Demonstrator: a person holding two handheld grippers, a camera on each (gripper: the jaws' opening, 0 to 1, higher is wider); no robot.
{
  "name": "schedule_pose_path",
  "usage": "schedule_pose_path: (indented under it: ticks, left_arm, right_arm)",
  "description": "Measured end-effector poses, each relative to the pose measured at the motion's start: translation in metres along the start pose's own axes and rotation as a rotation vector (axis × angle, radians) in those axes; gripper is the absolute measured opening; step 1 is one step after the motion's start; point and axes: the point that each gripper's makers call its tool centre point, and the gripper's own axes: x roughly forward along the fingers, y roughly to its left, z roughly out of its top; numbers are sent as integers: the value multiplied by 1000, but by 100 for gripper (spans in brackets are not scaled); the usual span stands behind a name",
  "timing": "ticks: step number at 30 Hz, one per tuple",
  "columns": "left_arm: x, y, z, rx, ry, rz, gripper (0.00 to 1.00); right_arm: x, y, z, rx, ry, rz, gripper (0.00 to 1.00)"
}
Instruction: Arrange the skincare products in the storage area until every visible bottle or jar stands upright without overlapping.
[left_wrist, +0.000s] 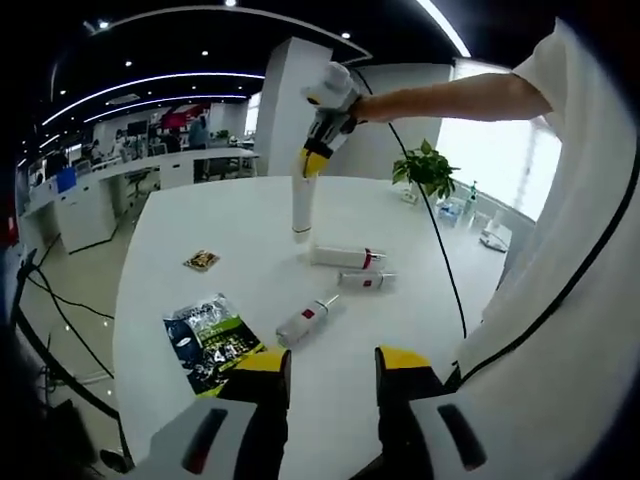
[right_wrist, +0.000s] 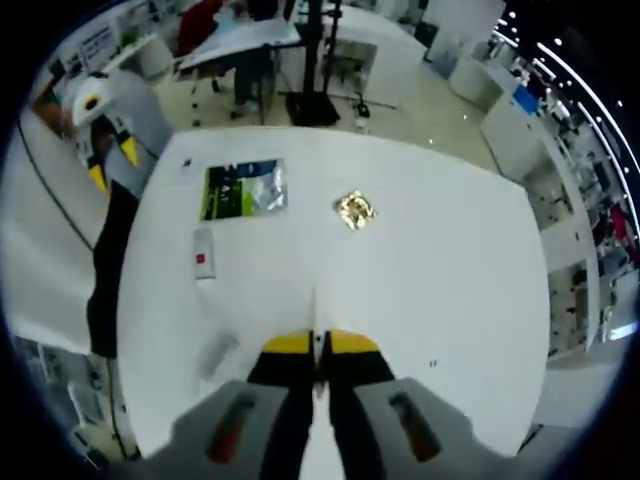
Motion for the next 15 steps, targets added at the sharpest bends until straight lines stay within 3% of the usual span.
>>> schedule_pose_path:
  ticks: [15]
  left_arm:
    - [0, -3, 0, 19, 11, -9, 34]
  right_arm:
    - [-10, 3, -48, 74, 27, 18, 1]
